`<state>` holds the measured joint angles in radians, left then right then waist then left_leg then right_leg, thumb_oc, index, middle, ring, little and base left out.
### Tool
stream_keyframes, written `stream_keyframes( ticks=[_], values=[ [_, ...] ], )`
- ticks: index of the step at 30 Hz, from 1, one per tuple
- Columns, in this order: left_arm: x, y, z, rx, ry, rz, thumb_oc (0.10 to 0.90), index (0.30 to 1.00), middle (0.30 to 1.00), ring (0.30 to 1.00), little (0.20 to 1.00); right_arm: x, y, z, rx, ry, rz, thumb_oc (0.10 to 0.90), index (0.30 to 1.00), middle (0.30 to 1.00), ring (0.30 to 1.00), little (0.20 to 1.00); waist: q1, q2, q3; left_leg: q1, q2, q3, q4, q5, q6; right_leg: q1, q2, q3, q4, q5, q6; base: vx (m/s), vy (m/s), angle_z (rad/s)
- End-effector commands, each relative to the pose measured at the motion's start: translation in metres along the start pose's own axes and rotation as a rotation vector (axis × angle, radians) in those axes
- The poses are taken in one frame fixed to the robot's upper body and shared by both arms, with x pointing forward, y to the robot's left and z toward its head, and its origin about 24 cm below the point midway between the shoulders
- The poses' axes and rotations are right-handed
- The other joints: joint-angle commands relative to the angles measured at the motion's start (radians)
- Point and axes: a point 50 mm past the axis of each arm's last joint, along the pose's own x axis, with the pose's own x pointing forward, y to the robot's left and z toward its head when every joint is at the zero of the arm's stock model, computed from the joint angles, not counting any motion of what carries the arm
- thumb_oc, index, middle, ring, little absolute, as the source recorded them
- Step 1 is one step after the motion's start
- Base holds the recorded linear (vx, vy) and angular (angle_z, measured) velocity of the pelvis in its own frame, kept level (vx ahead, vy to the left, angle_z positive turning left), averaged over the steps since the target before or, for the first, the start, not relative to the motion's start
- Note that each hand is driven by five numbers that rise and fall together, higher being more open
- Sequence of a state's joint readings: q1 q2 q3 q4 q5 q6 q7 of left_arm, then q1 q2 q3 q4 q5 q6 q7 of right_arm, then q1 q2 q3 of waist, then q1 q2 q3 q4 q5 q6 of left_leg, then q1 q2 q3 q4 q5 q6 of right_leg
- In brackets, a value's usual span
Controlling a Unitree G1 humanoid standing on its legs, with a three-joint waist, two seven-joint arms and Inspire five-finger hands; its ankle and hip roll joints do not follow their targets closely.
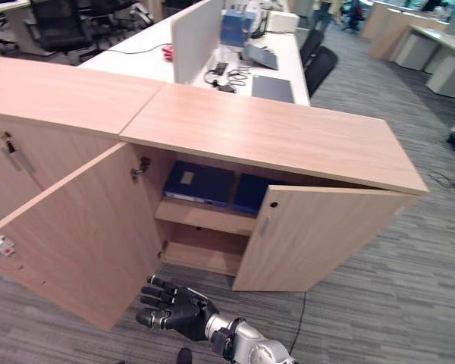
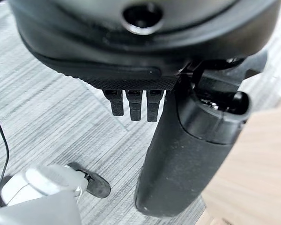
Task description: Put the empty folder in the office cabinet
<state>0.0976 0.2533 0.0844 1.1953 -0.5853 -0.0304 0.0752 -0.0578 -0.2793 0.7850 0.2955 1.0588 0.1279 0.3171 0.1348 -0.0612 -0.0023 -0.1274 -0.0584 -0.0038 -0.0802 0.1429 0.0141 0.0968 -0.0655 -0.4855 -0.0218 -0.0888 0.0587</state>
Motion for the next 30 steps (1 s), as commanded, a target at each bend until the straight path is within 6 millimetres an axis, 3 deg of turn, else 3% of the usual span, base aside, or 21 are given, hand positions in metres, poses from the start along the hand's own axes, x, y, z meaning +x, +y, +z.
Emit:
stream_keyframes(
  ticks=[1, 5, 6, 7, 8, 9, 10, 11, 12, 13, 14, 15, 16, 17, 20, 23, 28, 29, 30],
  values=[
    [0.003, -0.024, 0.029, -0.057, -0.091, -0.05, 0.8, 0.9, 0.9, 0.9, 0.9, 0.023, 0.036, 0.02, -0.04, -0.113, 0.176, 0.8, 0.9, 0.9, 0.9, 0.9, 0.016, -0.021, 0.008, 0.074, 0.025, -0.025, -0.007, -0.115, -0.034, -0.061, -0.008, 0.036, -0.036, 0.035, 0.009, 0.01, -0.032, 0.42],
    [0.003, -0.021, 0.022, -0.137, -0.075, -0.05, 0.8, 0.9, 0.9, 0.9, 0.9, 0.012, 0.004, 0.019, -0.197, -0.05, 0.02, 0.8, 0.9, 0.9, 0.9, 0.9, 0.046, -0.02, 0.011, 0.059, 0.023, -0.064, -0.007, -0.101, -0.041, -0.049, -0.008, -0.008, -0.038, 0.023, 0.004, 0.01, -0.059, 0.37],
    [0.003, -0.021, 0.022, -0.137, -0.075, -0.05, 0.8, 0.9, 0.9, 0.9, 0.9, 0.012, 0.004, 0.019, -0.198, -0.05, 0.02, 0.8, 0.9, 0.9, 0.9, 0.9, 0.045, -0.02, 0.01, 0.059, 0.022, -0.065, -0.007, -0.101, -0.041, -0.048, -0.008, -0.009, -0.038, 0.022, 0.004, -0.01, -0.044, 0.44],
    [0.002, -0.018, 0.021, -0.159, -0.083, -0.048, 0.8, 0.9, 0.9, 0.9, 0.9, 0.002, -0.02, 0.011, -0.262, 0.01, -0.094, 0.8, 0.9, 0.9, 0.9, 0.9, 0.054, -0.018, 0.014, 0.054, 0.022, -0.073, -0.007, -0.096, -0.043, -0.046, -0.008, -0.021, -0.041, 0.021, 0.004, -0.01, -0.027, 0.3],
    [0.002, -0.018, 0.021, -0.159, -0.083, -0.048, 0.8, 0.9, 0.9, 0.9, 0.9, 0.002, -0.02, 0.011, -0.262, 0.01, -0.094, 0.8, 0.9, 0.9, 0.9, 0.9, 0.054, -0.019, 0.013, 0.054, 0.022, -0.073, -0.007, -0.096, -0.043, -0.046, -0.008, -0.022, -0.041, 0.021, 0.004, -0.02, -0.064, 0.28],
    [0.001, -0.018, 0.021, -0.148, -0.09, -0.057, 0.8, 0.9, 0.9, 0.9, 0.9, -0.018, -0.056, -0.008, -0.311, 0.116, -0.287, 0.8, 0.9, 0.9, 0.9, 0.9, 0.06, -0.017, 0.018, 0.046, 0.022, -0.085, -0.007, -0.09, -0.048, -0.045, -0.006, -0.035, -0.041, 0.017, 0.004, -0.01, -0.038, 0.21],
    [0.001, -0.018, 0.021, -0.147, -0.09, -0.057, 0.8, 0.9, 0.9, 0.9, 0.9, -0.018, -0.056, -0.009, -0.312, 0.116, -0.287, 0.8, 0.9, 0.9, 0.9, 0.9, 0.06, -0.018, 0.018, 0.046, 0.022, -0.086, -0.007, -0.09, -0.048, -0.045, -0.006, -0.035, -0.04, 0.017, 0.004, -0.02, -0.066, 0.27],
    [0.001, -0.018, 0.02, -0.109, -0.09, -0.057, 0.8, 0.9, 0.9, 0.9, 0.9, -0.042, -0.088, -0.021, -0.315, 0.188, -0.477, 0.8, 0.9, 0.9, 0.9, 0.9, 0.063, -0.015, 0.02, 0.038, 0.022, -0.095, -0.007, -0.084, -0.051, -0.043, -0.005, -0.045, -0.044, 0.014, 0.003, -0.02, -0.041, 0.17],
    [0.002, -0.015, 0.021, -0.123, -0.087, -0.045, 0.8, 0.9, 0.9, 0.9, 0.9, -0.058, -0.104, -0.03, -0.278, 0.216, -0.598, 0.8, 0.9, 0.9, 0.9, 0.9, 0.062, -0.011, 0.021, 0.034, 0.021, -0.099, -0.007, -0.081, -0.054, -0.043, -0.005, -0.051, -0.046, 0.013, 0.003, -0.02, -0.05, 0.23],
    [0.002, -0.011, 0.024, -0.135, -0.09, -0.028, 0.8, 0.9, 0.9, 0.9, 0.9, -0.072, -0.115, -0.04, -0.241, 0.247, -0.681, 0.8, 0.9, 0.9, 0.9, 0.9, 0.064, -0.009, 0.022, 0.03, 0.02, -0.105, -0.007, -0.08, -0.056, -0.041, -0.004, -0.055, -0.048, 0.012, 0.002, -0.01, -0.023, 0.17],
    [0.002, -0.011, 0.025, -0.134, -0.092, -0.028, 0.8, 0.9, 0.9, 0.9, 0.9, -0.071, -0.115, -0.04, -0.242, 0.246, -0.68, 0.8, 0.9, 0.9, 0.9, 0.9, 0.064, -0.01, 0.023, 0.03, 0.02, -0.105, -0.007, -0.08, -0.056, -0.041, -0.003, -0.056, -0.049, 0.012, 0.002, 0.0, -0.029, 0.18],
    [0.003, -0.008, 0.027, -0.144, -0.092, -0.016, 0.8, 0.9, 0.9, 0.9, 0.9, -0.088, -0.124, -0.056, -0.183, 0.294, -0.773, 0.8, 0.9, 0.9, 0.9, 0.9, 0.066, -0.007, 0.023, 0.026, 0.019, -0.111, -0.007, -0.078, -0.059, -0.039, -0.002, -0.062, -0.051, 0.01, 0.001, -0.01, -0.048, 0.11],
    [0.004, -0.001, 0.031, -0.15, -0.097, 0.005, 0.8, 0.9, 0.9, 0.9, 0.9, -0.124, -0.138, -0.08, -0.03, 0.328, -0.984, 0.8, 0.9, 0.9, 0.9, 0.9, 0.061, 0.001, 0.02, 0.017, 0.018, -0.121, -0.007, -0.076, -0.064, -0.038, 0.002, -0.067, -0.057, 0.007, -0.001, -0.01, -0.048, 0.07],
    [0.004, -0.001, 0.032, -0.149, -0.099, 0.003, 0.8, 0.9, 0.9, 0.9, 0.9, -0.124, -0.138, -0.079, -0.03, 0.326, -0.984, 0.8, 0.9, 0.9, 0.9, 0.9, 0.062, 0.0, 0.021, 0.016, 0.018, -0.122, -0.007, -0.076, -0.064, -0.038, 0.002, -0.068, -0.057, 0.007, -0.001, 0.0, -0.046, 0.2],
    [0.004, 0.0, 0.048, -0.154, -0.156, -0.011, 0.8, 0.9, 0.9, 0.9, 0.9, -0.167, -0.142, -0.106, 0.124, 0.376, -1.175, 0.8, 0.9, 0.9, 0.9, 0.9, 0.054, 0.013, 0.025, 0.005, 0.024, -0.133, -0.007, -0.069, -0.076, -0.04, 0.011, -0.069, -0.063, 0.002, -0.006, 0.0, -0.05, 0.21],
    [0.001, 0.004, 0.061, -0.152, -0.222, -0.047, 0.8, 0.9, 0.9, 0.9, 0.9, -0.194, -0.136, -0.13, 0.089, 0.55, -1.202, 0.8, 0.9, 0.9, 0.9, 0.9, 0.048, 0.017, 0.034, -0.011, 0.038, -0.137, -0.007, -0.062, -0.086, -0.05, 0.023, -0.069, -0.065, -0.003, -0.009, -0.01, -0.084, 0.18],
    [-0.001, 0.014, 0.072, -0.13, -0.263, -0.04, 0.8, 0.9, 0.9, 0.9, 0.9, -0.19, -0.135, -0.13, 0.0, 0.612, -1.133, 0.8, 0.9, 0.9, 0.9, 0.9, 0.044, 0.006, 0.057, -0.023, 0.063, -0.13, -0.007, -0.058, -0.093, -0.069, 0.04, -0.047, -0.065, -0.003, -0.012, -0.03, -0.093, -0.04],
    [-0.003, 0.011, 0.1, -0.111, -0.345, -0.036, 0.8, 0.9, 0.9, 0.9, 0.9, -0.18, -0.142, -0.113, -0.075, 0.578, -1.108, 0.8, 0.9, 0.9, 0.9, 0.9, 0.035, -0.003, 0.105, -0.05, 0.092, -0.071, -0.007, -0.025, -0.104, -0.085, 0.038, -0.053, -0.065, -0.002, -0.001, -0.2, -0.103, 0.02],
    [-0.005, 0.003, 0.114, -0.092, -0.387, -0.046, 0.8, 0.9, 0.9, 0.9, 0.9, -0.177, -0.145, -0.103, -0.099, 0.552, -1.105, 0.8, 0.9, 0.9, 0.9, 0.9, 0.016, -0.006, 0.116, -0.062, 0.113, 0.034, 0.008, -0.016, -0.099, -0.088, 0.025, -0.069, -0.065, 0.007, 0.007, -0.28, -0.04, 0.4]
  ],
)
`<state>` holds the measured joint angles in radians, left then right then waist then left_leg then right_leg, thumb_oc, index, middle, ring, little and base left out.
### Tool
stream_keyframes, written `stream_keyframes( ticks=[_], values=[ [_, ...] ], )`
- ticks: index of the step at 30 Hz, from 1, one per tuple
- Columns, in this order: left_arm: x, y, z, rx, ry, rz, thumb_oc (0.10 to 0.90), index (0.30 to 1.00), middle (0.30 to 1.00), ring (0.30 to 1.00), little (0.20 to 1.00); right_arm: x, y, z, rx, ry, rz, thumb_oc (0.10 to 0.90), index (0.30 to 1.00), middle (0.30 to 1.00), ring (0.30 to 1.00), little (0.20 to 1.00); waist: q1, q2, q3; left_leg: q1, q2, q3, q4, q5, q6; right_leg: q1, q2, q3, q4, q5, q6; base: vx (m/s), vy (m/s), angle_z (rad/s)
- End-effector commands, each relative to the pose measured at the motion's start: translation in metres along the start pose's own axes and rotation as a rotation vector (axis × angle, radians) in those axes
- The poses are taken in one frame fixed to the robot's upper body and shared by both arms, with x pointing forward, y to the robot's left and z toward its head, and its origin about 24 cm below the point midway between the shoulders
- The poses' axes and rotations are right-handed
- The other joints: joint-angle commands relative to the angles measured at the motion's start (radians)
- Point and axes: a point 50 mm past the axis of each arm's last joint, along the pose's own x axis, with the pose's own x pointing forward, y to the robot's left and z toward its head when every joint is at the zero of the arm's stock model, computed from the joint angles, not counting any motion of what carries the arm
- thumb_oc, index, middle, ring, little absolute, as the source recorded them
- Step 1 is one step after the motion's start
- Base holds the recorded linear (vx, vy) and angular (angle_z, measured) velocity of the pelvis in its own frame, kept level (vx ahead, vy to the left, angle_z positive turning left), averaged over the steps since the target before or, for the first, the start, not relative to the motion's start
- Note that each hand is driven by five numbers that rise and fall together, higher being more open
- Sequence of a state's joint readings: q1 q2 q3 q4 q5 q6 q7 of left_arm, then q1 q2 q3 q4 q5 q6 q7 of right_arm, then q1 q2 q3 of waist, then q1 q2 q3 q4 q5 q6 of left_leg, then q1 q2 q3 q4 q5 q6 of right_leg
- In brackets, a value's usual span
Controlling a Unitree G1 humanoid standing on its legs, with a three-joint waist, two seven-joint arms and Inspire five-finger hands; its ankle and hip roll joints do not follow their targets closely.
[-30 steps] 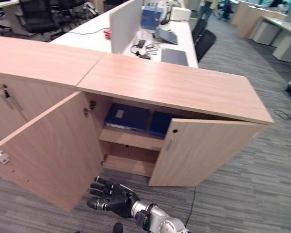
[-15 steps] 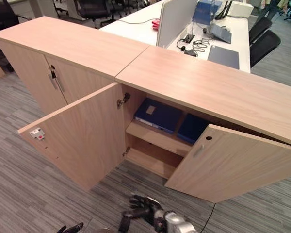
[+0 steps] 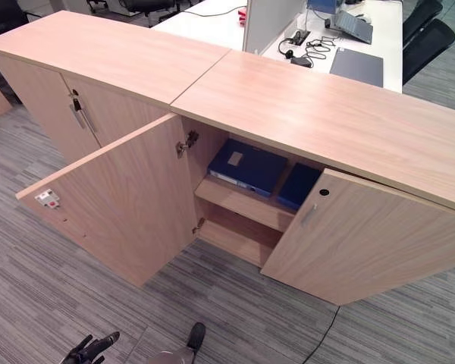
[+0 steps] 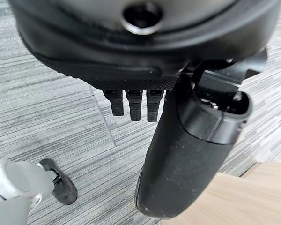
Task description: Put the empty folder in the office cabinet
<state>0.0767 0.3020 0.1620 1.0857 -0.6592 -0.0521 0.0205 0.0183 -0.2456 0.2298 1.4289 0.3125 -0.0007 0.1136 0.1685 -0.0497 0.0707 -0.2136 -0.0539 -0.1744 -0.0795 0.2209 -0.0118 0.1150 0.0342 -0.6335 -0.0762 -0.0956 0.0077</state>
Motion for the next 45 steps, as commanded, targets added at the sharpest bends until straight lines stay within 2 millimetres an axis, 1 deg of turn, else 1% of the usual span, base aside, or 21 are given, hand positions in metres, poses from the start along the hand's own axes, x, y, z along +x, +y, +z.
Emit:
stream_keyframes(
  ticks=[1, 2, 4, 6, 9, 11, 12, 14, 15, 17, 20, 25, 29, 33, 34, 36, 37, 38, 39, 42, 45],
  values=[
    [0.006, -0.025, 0.088, 0.075, -0.283, -0.036, 0.8, 0.9, 0.9, 0.9, 0.9, 0.0, 0.002, 0.04, -0.085, -0.123, 0.018, 0.8, 0.9, 0.9, 0.9, 0.9, -0.032, -0.018, 0.05, 0.016, 0.175, 0.389, 0.071, -0.116, -0.064, -0.112, -0.098, 0.048, -0.011, 0.026, 0.061, -0.18, 0.048, 0.68],
    [0.006, -0.031, 0.096, 0.08, -0.304, -0.051, 0.8, 0.9, 0.9, 0.9, 0.9, -0.001, -0.001, 0.043, -0.065, -0.132, 0.008, 0.8, 0.9, 0.9, 0.9, 0.9, -0.038, -0.013, 0.048, 0.024, 0.199, 0.436, 0.089, -0.125, -0.069, -0.112, -0.104, 0.034, -0.011, 0.03, 0.058, -0.12, 0.055, 1.14],
    [0.005, -0.035, 0.102, 0.087, -0.323, -0.06, 0.8, 0.9, 0.9, 0.9, 0.9, -0.001, -0.004, 0.043, -0.045, -0.132, -0.004, 0.8, 0.9, 0.9, 0.9, 0.9, -0.042, -0.005, 0.042, 0.044, 0.216, 0.451, 0.091, -0.138, -0.076, -0.112, -0.109, 0.029, -0.011, 0.032, 0.056, 0.0, 0.053, 0.79],
    [0.003, -0.034, 0.112, 0.118, -0.35, -0.07, 0.8, 0.9, 0.9, 0.9, 0.9, -0.002, -0.012, 0.035, -0.06, -0.093, -0.012, 0.8, 0.9, 0.9, 0.9, 0.9, -0.06, 0.014, 0.022, 0.099, 0.236, 0.401, 0.099, -0.168, -0.092, -0.105, -0.125, 0.04, -0.011, 0.036, 0.048, 0.05, 0.105, 0.35],
    [0.003, -0.026, 0.123, 0.148, -0.361, -0.048, 0.8, 0.9, 0.9, 0.9, 0.9, -0.002, -0.016, 0.024, -0.102, -0.053, -0.008, 0.8, 0.9, 0.9, 0.9, 0.9, -0.079, 0.027, 0.003, 0.156, 0.249, 0.385, 0.065, -0.167, -0.106, -0.1, -0.124, 0.04, -0.011, 0.033, 0.046, 0.05, 0.064, 0.1],
    [0.003, -0.024, 0.13, 0.177, -0.373, -0.039, 0.8, 0.9, 0.9, 0.9, 0.9, -0.003, -0.019, 0.018, -0.115, -0.033, -0.01, 0.8, 0.9, 0.9, 0.9, 0.9, -0.088, 0.038, -0.012, 0.185, 0.247, 0.384, 0.031, -0.161, -0.11, -0.098, -0.118, 0.035, -0.011, 0.031, 0.047, 0.07, 0.104, 0.27],
    [0.0, -0.019, 0.152, 0.206, -0.413, -0.017, 0.8, 0.9, 0.9, 0.9, 0.9, -0.005, -0.027, 0.006, -0.094, 0.003, -0.026, 0.8, 0.9, 0.9, 0.9, 0.9, -0.111, 0.062, -0.047, 0.199, 0.237, 0.397, -0.008, -0.162, -0.12, -0.091, -0.113, 0.03, -0.011, 0.033, 0.05, 0.08, 0.146, 0.35],
    [-0.001, -0.016, 0.161, 0.202, -0.428, -0.006, 0.8, 0.9, 0.9, 0.9, 0.9, -0.005, -0.03, 0.005, -0.079, 0.006, -0.032, 0.8, 0.9, 0.9, 0.9, 0.9, -0.113, 0.065, -0.055, 0.204, 0.233, 0.4, -0.008, -0.167, -0.121, -0.087, -0.114, 0.031, -0.011, 0.037, 0.052, 0.05, 0.133, 0.25],
    [-0.004, -0.013, 0.174, 0.217, -0.453, 0.006, 0.8, 0.9, 0.9, 0.9, 0.9, -0.006, -0.031, 0.004, -0.068, 0.008, -0.028, 0.8, 0.9, 0.9, 0.9, 0.9, -0.119, 0.072, -0.065, 0.21, 0.226, 0.402, -0.008, -0.174, -0.121, -0.08, -0.121, 0.035, -0.011, 0.042, 0.055, 0.02, 0.115, 0.02],
    [-0.006, -0.011, 0.182, 0.232, -0.467, 0.012, 0.8, 0.9, 0.9, 0.9, 0.9, -0.006, -0.03, 0.002, -0.07, 0.016, -0.019, 0.8, 0.9, 0.9, 0.9, 0.9, -0.121, 0.073, -0.068, 0.216, 0.222, 0.406, -0.008, -0.18, -0.118, -0.078, -0.124, 0.038, -0.011, 0.047, 0.058, 0.01, 0.108, -0.05],
    [-0.015, -0.004, 0.209, 0.296, -0.53, 0.041, 0.8, 0.9, 0.9, 0.9, 0.9, -0.006, -0.029, -0.003, -0.077, 0.032, 0.0, 0.8, 0.9, 0.9, 0.9, 0.9, -0.131, 0.075, -0.085, 0.231, 0.204, 0.413, -0.008, -0.203, -0.107, -0.077, -0.137, 0.055, -0.011, 0.068, 0.072, 0.0, 0.094, -0.11],
    [-0.025, -0.009, 0.236, 0.373, -0.602, 0.044, 0.8, 0.9, 0.9, 0.9, 0.9, -0.005, -0.025, -0.006, -0.072, 0.039, 0.018, 0.8, 0.9, 0.9, 0.9, 0.9, -0.142, 0.074, -0.098, 0.239, 0.187, 0.423, -0.008, -0.219, -0.096, -0.079, -0.152, 0.065, -0.011, 0.088, 0.087, 0.0, 0.079, -0.11],
    [-0.037, -0.032, 0.26, 0.466, -0.691, 0.003, 0.8, 0.9, 0.9, 0.9, 0.9, -0.005, -0.023, -0.005, -0.065, 0.035, 0.027, 0.8, 0.9, 0.9, 0.9, 0.9, -0.154, 0.075, -0.105, 0.244, 0.172, 0.427, -0.008, -0.231, -0.085, -0.081, -0.164, 0.073, -0.009, 0.103, 0.099, 0.0, 0.073, -0.17],
    [-0.053, -0.074, 0.278, 0.552, -0.807, -0.106, 0.8, 0.9, 0.9, 0.9, 0.9, -0.004, -0.022, 0.0, -0.065, 0.02, 0.028, 0.8, 0.9, 0.9, 0.9, 0.9, -0.168, 0.073, -0.11, 0.251, 0.156, 0.432, -0.008, -0.246, -0.072, -0.084, -0.176, 0.082, -0.01, 0.121, 0.112, -0.01, 0.041, -0.05],
    [-0.053, -0.074, 0.278, 0.553, -0.807, -0.107, 0.8, 0.9, 0.9, 0.9, 0.9, -0.004, -0.022, 0.0, -0.064, 0.02, 0.028, 0.8, 0.9, 0.9, 0.9, 0.9, -0.167, 0.073, -0.109, 0.251, 0.155, 0.433, -0.008, -0.247, -0.071, -0.084, -0.176, 0.082, -0.01, 0.121, 0.113, -0.01, 0.03, -0.04],
    [-0.066, -0.107, 0.283, 0.636, -0.882, -0.217, 0.8, 0.9, 0.9, 0.9, 0.9, -0.004, -0.023, 0.005, -0.065, 0.004, 0.02, 0.8, 0.9, 0.9, 0.9, 0.9, -0.173, 0.07, -0.112, 0.255, 0.147, 0.433, -0.008, -0.253, -0.064, -0.085, -0.183, 0.087, -0.01, 0.129, 0.12, -0.01, 0.031, -0.05],
    [-0.066, -0.107, 0.283, 0.636, -0.882, -0.217, 0.8, 0.9, 0.9, 0.9, 0.9, -0.004, -0.023, 0.005, -0.065, 0.004, 0.02, 0.8, 0.9, 0.9, 0.9, 0.9, -0.173, 0.07, -0.111, 0.255, 0.147, 0.433, -0.008, -0.253, -0.064, -0.085, -0.183, 0.087, -0.01, 0.129, 0.12, -0.01, 0.037, -0.03],
    [-0.072, -0.124, 0.284, 0.687, -0.904, -0.27, 0.8, 0.9, 0.9, 0.9, 0.9, -0.004, -0.023, 0.006, -0.069, 0.003, 0.021, 0.8, 0.9, 0.9, 0.9, 0.9, -0.182, 0.069, -0.115, 0.257, 0.142, 0.437, -0.008, -0.258, -0.061, -0.085, -0.187, 0.09, -0.01, 0.134, 0.125, -0.01, 0.021, -0.03],
    [-0.072, -0.125, 0.284, 0.688, -0.906, -0.271, 0.8, 0.9, 0.9, 0.9, 0.9, -0.004, -0.023, 0.007, -0.067, 0.003, 0.021, 0.8, 0.9, 0.9, 0.9, 0.9, -0.18, 0.068, -0.114, 0.257, 0.142, 0.437, -0.008, -0.258, -0.061, -0.085, -0.187, 0.09, -0.01, 0.134, 0.125, -0.01, 0.035, -0.03],
    [-0.079, -0.16, 0.285, 0.715, -0.923, -0.356, 0.8, 0.9, 0.9, 0.9, 0.9, -0.005, -0.025, 0.008, -0.072, 0.008, 0.015, 0.8, 0.9, 0.9, 0.9, 0.9, -0.195, 0.065, -0.122, 0.26, 0.135, 0.441, -0.008, -0.262, -0.054, -0.087, -0.192, 0.094, -0.011, 0.141, 0.131, 0.0, 0.01, 0.0],
    [-0.085, -0.18, 0.292, 0.74, -0.933, -0.372, 0.8, 0.9, 0.9, 0.9, 0.9, -0.005, -0.027, 0.011, -0.077, 0.0, 0.009, 0.8, 0.9, 0.9, 0.9, 0.9, -0.212, 0.064, -0.126, 0.26, 0.131, 0.447, -0.008, -0.264, -0.051, -0.091, -0.196, 0.099, -0.011, 0.147, 0.137, 0.0, 0.01, 0.01]
  ],
)
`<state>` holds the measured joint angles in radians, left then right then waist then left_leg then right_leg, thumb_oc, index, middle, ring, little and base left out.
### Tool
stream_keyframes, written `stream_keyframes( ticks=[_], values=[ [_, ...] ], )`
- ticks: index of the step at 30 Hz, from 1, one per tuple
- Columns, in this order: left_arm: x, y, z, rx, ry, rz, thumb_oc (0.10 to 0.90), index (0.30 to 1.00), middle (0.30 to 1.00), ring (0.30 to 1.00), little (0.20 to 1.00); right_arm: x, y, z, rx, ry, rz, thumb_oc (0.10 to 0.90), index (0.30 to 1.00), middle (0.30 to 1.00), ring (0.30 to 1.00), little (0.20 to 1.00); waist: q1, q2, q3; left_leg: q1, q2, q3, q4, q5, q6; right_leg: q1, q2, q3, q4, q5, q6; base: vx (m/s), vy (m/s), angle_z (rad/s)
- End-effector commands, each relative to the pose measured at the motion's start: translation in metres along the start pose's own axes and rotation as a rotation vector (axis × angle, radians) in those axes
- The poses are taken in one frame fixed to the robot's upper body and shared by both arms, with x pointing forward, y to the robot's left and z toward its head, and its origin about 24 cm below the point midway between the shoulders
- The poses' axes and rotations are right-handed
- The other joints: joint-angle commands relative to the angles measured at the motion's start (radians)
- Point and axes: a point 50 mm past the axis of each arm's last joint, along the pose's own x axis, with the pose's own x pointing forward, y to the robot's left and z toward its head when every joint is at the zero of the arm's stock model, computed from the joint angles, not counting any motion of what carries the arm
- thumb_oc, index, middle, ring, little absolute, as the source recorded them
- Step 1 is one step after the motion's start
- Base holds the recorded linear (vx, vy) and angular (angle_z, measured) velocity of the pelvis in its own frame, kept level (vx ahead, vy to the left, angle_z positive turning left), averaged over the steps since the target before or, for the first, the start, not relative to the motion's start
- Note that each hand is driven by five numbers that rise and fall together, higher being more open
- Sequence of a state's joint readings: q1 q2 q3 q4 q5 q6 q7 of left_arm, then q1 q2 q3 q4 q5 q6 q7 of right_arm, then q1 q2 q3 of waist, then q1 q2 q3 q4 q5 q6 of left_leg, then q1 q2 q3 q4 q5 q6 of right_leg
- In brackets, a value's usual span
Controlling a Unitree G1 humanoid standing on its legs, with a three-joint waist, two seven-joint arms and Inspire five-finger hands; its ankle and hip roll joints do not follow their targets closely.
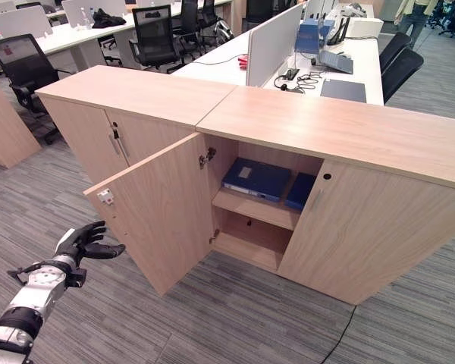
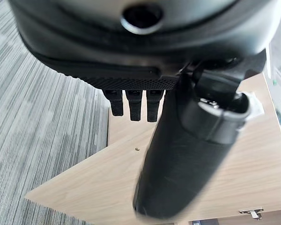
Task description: Put the empty folder in the office cabinet
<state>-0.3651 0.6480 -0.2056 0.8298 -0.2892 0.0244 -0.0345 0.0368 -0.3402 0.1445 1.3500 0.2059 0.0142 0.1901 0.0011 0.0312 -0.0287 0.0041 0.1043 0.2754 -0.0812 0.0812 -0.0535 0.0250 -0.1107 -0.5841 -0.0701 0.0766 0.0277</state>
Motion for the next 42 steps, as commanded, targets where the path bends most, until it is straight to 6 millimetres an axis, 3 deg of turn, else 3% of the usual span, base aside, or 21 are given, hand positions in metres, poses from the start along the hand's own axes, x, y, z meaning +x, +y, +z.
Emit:
stream_keyframes(
  ticks=[1, 12, 16, 17, 20, 24, 29, 31, 42],
  values=[
    [0.018, 0.01, 0.119, 0.002, -0.341, 0.02, 0.8, 0.9, 0.9, 0.9, 0.9, 0.002, 0.007, -0.001, -0.031, 0.046, 0.022, 0.8, 0.9, 0.9, 0.9, 0.9, -0.047, -0.019, -0.027, 0.042, -0.028, 0.0, -0.006, -0.126, -0.008, -0.003, -0.052, 0.052, -0.017, -0.023, 0.119, 0.0, 0.033, 0.02],
    [0.029, -0.01, 0.173, -0.164, -0.365, -0.022, 0.8, 0.9, 0.9, 0.9, 0.9, 0.0, -0.003, 0.002, -0.017, 0.06, -0.016, 0.8, 0.9, 0.9, 0.9, 0.9, -0.1, -0.026, -0.036, 0.043, -0.033, 0.031, -0.006, -0.13, 0.001, -0.029, -0.05, 0.083, -0.017, -0.002, 0.135, 0.01, 0.016, -0.08],
    [0.024, -0.045, 0.193, -0.161, -0.452, -0.137, 0.8, 0.9, 0.9, 0.9, 0.9, -0.001, -0.003, -0.007, -0.006, 0.096, -0.024, 0.8, 0.9, 0.9, 0.9, 0.9, -0.106, -0.035, -0.032, 0.048, -0.034, 0.037, -0.006, -0.134, 0.005, -0.029, -0.049, 0.089, -0.017, -0.002, 0.136, 0.01, 0.004, -0.07],
    [0.019, -0.068, 0.198, -0.184, -0.494, -0.214, 0.8, 0.9, 0.9, 0.9, 0.9, -0.001, -0.002, -0.01, -0.006, 0.109, -0.025, 0.8, 0.9, 0.9, 0.9, 0.9, -0.106, -0.038, -0.031, 0.051, -0.035, 0.036, -0.006, -0.136, 0.007, -0.024, -0.051, 0.087, -0.017, -0.003, 0.137, 0.02, 0.006, 0.07],
    [0.017, -0.11, 0.184, -0.231, -0.444, -0.339, 0.8, 0.9, 0.9, 0.9, 0.9, 0.001, 0.003, -0.006, -0.006, 0.105, -0.008, 0.8, 0.9, 0.9, 0.9, 0.9, -0.108, -0.04, -0.03, 0.059, -0.037, 0.037, -0.006, -0.14, 0.01, -0.017, -0.051, 0.084, -0.017, -0.005, 0.136, 0.03, 0.004, 0.07],
    [0.019, -0.125, 0.169, -0.258, -0.376, -0.36, 0.8, 0.9, 0.9, 0.9, 0.9, 0.003, 0.009, 0.008, -0.007, 0.067, 0.008, 0.8, 0.9, 0.9, 0.9, 0.9, -0.106, -0.041, -0.033, 0.063, -0.037, 0.038, -0.006, -0.14, 0.01, -0.012, -0.05, 0.084, -0.017, -0.008, 0.134, 0.03, 0.0, 0.07],
    [0.023, -0.127, 0.156, -0.301, -0.316, -0.354, 0.8, 0.9, 0.9, 0.9, 0.9, 0.004, 0.014, 0.021, -0.008, 0.027, 0.018, 0.8, 0.9, 0.9, 0.9, 0.9, -0.102, -0.041, -0.037, 0.069, -0.035, 0.039, -0.006, -0.14, 0.009, -0.008, -0.049, 0.084, -0.017, -0.009, 0.132, 0.0, -0.001, 0.01],
    [0.028, -0.119, 0.143, -0.364, -0.254, -0.326, 0.8, 0.9, 0.9, 0.9, 0.9, 0.004, 0.016, 0.01, -0.022, 0.048, 0.032, 0.8, 0.9, 0.9, 0.9, 0.9, -0.111, -0.041, -0.038, 0.073, -0.035, 0.046, -0.006, -0.141, 0.009, -0.008, -0.047, 0.092, -0.017, -0.008, 0.133, 0.0, 0.0, 0.0],
    [0.037, -0.075, 0.101, -0.557, -0.126, -0.166, 0.8, 0.9, 0.9, 0.9, 0.9, 0.002, 0.013, -0.006, -0.024, 0.103, 0.043, 0.8, 0.9, 0.9, 0.9, 0.9, -0.107, -0.048, -0.046, 0.077, -0.033, 0.054, -0.006, -0.14, 0.007, -0.009, -0.042, 0.101, -0.017, -0.007, 0.133, 0.01, 0.0, -0.08]
  ],
)
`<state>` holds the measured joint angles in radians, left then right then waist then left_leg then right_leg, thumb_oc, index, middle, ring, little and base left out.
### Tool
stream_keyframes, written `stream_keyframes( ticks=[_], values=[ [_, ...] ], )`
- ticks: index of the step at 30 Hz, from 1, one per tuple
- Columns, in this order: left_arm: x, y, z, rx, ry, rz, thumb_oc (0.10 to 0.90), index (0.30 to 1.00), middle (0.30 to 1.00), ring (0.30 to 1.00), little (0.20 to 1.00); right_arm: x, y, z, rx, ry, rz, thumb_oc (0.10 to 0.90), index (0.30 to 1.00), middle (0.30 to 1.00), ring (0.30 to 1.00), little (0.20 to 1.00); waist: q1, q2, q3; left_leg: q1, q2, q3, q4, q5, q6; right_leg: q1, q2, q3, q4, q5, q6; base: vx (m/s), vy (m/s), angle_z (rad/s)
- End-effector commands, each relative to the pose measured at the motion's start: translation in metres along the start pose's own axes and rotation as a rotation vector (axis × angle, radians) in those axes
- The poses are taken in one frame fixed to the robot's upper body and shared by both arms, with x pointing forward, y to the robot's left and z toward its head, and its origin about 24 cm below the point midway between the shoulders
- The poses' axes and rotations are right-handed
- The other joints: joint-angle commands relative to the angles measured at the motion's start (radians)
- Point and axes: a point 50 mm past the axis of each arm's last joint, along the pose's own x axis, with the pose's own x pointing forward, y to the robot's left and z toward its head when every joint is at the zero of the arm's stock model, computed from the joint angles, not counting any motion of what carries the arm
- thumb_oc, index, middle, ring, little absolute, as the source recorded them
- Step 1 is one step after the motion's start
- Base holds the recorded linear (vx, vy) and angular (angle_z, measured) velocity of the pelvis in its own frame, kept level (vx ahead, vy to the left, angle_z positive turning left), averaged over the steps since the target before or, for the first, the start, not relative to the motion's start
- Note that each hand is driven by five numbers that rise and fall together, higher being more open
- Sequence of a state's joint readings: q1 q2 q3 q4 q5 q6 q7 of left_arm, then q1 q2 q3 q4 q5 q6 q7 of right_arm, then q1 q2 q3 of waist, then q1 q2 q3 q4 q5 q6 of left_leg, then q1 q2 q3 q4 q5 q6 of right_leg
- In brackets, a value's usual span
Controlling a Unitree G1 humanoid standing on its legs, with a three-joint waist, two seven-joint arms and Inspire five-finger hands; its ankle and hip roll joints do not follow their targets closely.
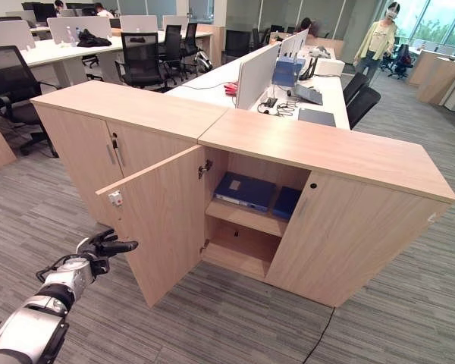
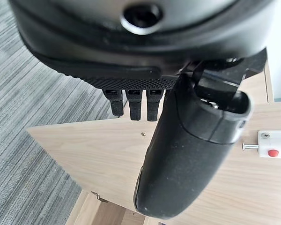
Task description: Put the empty folder in the office cabinet
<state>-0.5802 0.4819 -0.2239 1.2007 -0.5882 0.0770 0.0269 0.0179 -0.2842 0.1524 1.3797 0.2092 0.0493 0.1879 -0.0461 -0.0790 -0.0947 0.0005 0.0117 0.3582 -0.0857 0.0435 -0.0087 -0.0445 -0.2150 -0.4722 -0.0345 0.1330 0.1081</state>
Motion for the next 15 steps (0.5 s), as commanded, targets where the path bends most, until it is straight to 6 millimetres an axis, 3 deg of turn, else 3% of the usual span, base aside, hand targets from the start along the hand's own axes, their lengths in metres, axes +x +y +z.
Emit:
stream_keyframes(
  ticks=[1, 3, 4, 6, 7, 15],
  values=[
    [-0.005, -0.074, 0.086, -0.146, -0.278, -0.267, 0.8, 0.9, 0.9, 0.9, 0.9, -0.002, -0.009, -0.003, -0.037, 0.058, -0.008, 0.8, 0.9, 0.9, 0.9, 0.9, -0.06, 0.062, 0.02, 0.081, 0.06, -0.029, -0.002, -0.102, -0.038, 0.06, 0.063, -0.011, -0.053, -0.064, 0.052, 0.01, 0.012, -0.04],
    [-0.004, -0.065, 0.086, -0.192, -0.274, -0.237, 0.8, 0.9, 0.9, 0.9, 0.9, -0.003, -0.011, -0.005, -0.033, 0.065, -0.01, 0.8, 0.9, 0.9, 0.9, 0.9, -0.059, 0.06, 0.018, 0.079, 0.06, -0.029, -0.002, -0.101, -0.038, 0.06, 0.063, -0.011, -0.053, -0.063, 0.052, 0.0, 0.006, -0.02],
    [-0.003, -0.047, 0.092, -0.221, -0.292, -0.184, 0.8, 0.9, 0.9, 0.9, 0.9, -0.004, -0.014, -0.008, -0.034, 0.06, 0.002, 0.8, 0.9, 0.9, 0.9, 0.9, -0.063, 0.055, 0.016, 0.078, 0.061, -0.029, -0.002, -0.1, -0.038, 0.056, 0.064, -0.007, -0.053, -0.061, 0.053, 0.0, 0.002, -0.04],
    [-0.002, -0.038, 0.089, -0.236, -0.28, -0.162, 0.8, 0.9, 0.9, 0.9, 0.9, -0.004, -0.016, -0.01, -0.034, 0.065, 0.003, 0.8, 0.9, 0.9, 0.9, 0.9, -0.063, 0.053, 0.014, 0.076, 0.062, -0.027, -0.002, -0.1, -0.039, 0.054, 0.065, -0.004, -0.053, -0.061, 0.053, 0.0, 0.003, -0.09],
    [-0.002, -0.023, 0.09, -0.241, -0.277, -0.122, 0.8, 0.9, 0.9, 0.9, 0.9, -0.005, -0.019, -0.011, -0.038, 0.071, -0.001, 0.8, 0.9, 0.9, 0.9, 0.9, -0.061, 0.048, 0.011, 0.073, 0.061, -0.026, -0.002, -0.1, -0.039, 0.05, 0.066, 0.0, -0.053, -0.06, 0.054, 0.0, 0.003, -0.11],
    [-0.007, 0.006, 0.11, -0.239, -0.334, -0.058, 0.8, 0.9, 0.9, 0.9, 0.9, -0.005, -0.02, -0.004, -0.041, 0.044, 0.008, 0.8, 0.9, 0.9, 0.9, 0.9, -0.059, 0.037, 0.004, 0.067, 0.06, -0.023, -0.002, -0.102, -0.037, 0.043, 0.064, 0.005, -0.053, -0.054, 0.059, 0.0, 0.017, -0.06]
  ],
)
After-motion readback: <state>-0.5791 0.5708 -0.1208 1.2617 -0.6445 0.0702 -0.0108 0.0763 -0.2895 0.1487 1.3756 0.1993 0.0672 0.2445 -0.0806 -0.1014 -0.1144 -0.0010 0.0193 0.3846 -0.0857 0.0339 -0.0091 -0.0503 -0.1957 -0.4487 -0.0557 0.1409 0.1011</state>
